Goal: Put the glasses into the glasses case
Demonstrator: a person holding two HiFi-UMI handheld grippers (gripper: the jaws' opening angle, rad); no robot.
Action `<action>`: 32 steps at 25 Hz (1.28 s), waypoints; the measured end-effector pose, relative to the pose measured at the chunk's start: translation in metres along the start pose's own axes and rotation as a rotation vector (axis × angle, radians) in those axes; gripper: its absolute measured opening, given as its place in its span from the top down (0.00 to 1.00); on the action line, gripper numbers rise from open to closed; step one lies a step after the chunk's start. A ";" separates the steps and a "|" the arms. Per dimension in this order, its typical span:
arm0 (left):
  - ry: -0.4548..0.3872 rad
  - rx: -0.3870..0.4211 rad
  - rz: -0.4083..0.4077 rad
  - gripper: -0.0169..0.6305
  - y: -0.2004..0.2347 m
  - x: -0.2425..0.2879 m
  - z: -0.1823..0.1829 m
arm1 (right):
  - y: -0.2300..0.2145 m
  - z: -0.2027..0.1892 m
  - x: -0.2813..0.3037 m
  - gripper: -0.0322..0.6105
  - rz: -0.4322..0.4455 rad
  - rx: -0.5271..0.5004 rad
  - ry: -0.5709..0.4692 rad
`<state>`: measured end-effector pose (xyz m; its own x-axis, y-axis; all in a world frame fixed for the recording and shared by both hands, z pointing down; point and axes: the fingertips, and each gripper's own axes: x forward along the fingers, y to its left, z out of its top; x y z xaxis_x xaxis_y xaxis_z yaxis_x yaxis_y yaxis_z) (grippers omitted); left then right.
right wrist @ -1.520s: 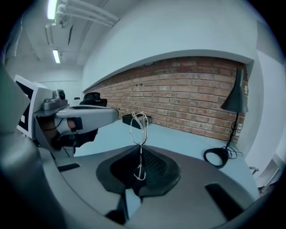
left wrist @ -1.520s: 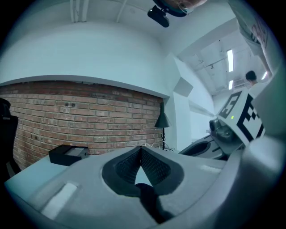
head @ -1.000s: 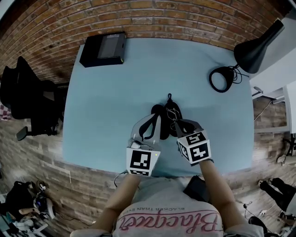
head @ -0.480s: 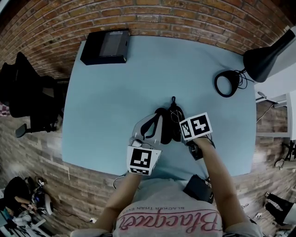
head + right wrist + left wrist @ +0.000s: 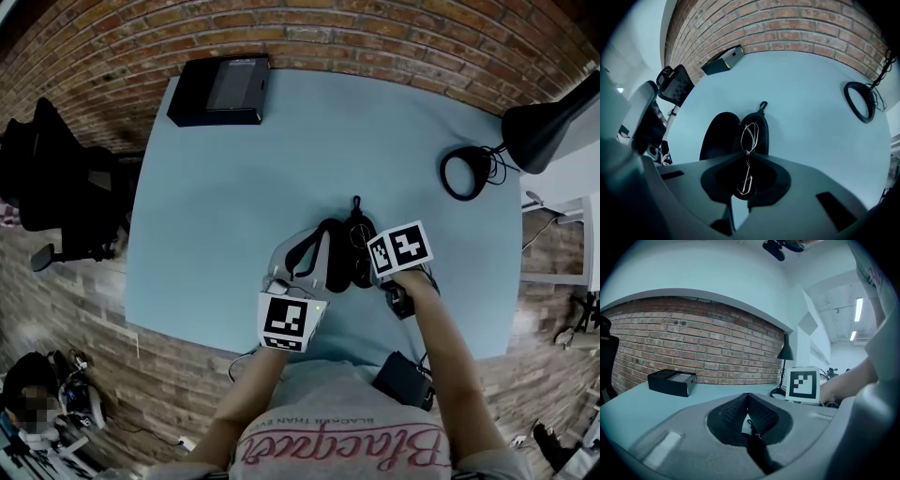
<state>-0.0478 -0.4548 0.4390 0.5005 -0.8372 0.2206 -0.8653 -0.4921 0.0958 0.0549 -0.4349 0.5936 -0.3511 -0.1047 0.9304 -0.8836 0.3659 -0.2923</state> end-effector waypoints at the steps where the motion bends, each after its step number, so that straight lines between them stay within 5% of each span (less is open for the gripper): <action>1: 0.000 0.001 0.001 0.97 0.000 -0.001 0.000 | 0.002 0.001 -0.002 0.91 0.014 0.008 -0.019; 11: -0.019 0.037 -0.014 0.97 -0.021 -0.016 0.006 | 0.013 0.003 -0.037 0.91 0.026 0.016 -0.267; 25: -0.090 0.126 -0.061 0.97 -0.062 -0.052 0.026 | 0.047 -0.010 -0.134 0.94 -0.090 -0.111 -0.714; 32: -0.165 0.154 -0.054 0.97 -0.078 -0.076 0.045 | 0.084 -0.016 -0.200 0.94 -0.143 -0.312 -0.976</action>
<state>-0.0173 -0.3638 0.3711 0.5546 -0.8302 0.0559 -0.8290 -0.5571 -0.0486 0.0555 -0.3685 0.3863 -0.4703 -0.8198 0.3266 -0.8661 0.4997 0.0072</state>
